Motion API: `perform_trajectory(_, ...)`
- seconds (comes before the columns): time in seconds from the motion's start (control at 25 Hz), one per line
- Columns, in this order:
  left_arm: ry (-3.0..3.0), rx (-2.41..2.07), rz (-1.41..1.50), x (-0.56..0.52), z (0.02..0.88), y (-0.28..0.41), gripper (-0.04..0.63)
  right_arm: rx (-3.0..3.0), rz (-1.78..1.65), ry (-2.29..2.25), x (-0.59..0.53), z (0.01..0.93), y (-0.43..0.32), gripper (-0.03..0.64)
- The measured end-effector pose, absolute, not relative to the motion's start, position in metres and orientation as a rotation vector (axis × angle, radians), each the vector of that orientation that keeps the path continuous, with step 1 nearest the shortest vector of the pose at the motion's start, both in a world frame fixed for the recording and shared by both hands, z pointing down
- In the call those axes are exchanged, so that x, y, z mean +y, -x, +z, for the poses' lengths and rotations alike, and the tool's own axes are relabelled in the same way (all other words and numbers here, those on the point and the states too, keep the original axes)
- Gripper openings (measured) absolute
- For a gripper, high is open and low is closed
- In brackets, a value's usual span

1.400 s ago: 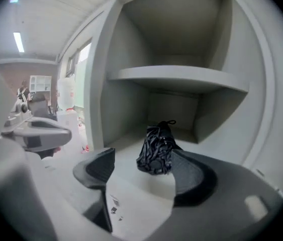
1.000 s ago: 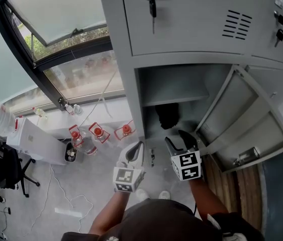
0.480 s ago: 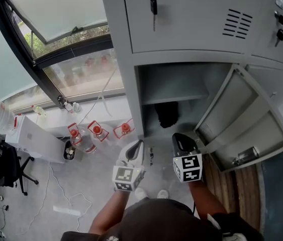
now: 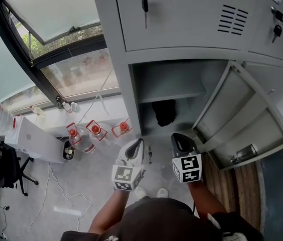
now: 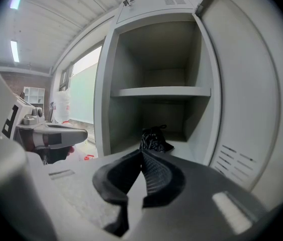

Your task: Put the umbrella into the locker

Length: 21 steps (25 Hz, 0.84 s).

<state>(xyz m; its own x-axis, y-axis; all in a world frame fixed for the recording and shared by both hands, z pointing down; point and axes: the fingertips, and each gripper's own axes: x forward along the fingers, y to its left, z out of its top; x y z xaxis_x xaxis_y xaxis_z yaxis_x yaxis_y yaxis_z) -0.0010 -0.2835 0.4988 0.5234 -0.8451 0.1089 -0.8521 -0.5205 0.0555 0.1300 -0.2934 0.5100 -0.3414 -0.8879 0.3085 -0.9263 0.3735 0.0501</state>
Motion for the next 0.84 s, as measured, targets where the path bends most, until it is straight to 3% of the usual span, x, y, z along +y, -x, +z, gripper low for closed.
perform_trajectory(0.84, -2.679, -1.445, 0.140, -0.284, 0.503, -0.016, 0.003, -2.316, 0.190, -1.690, -0.300, 0.508, -0.167, 0.003)
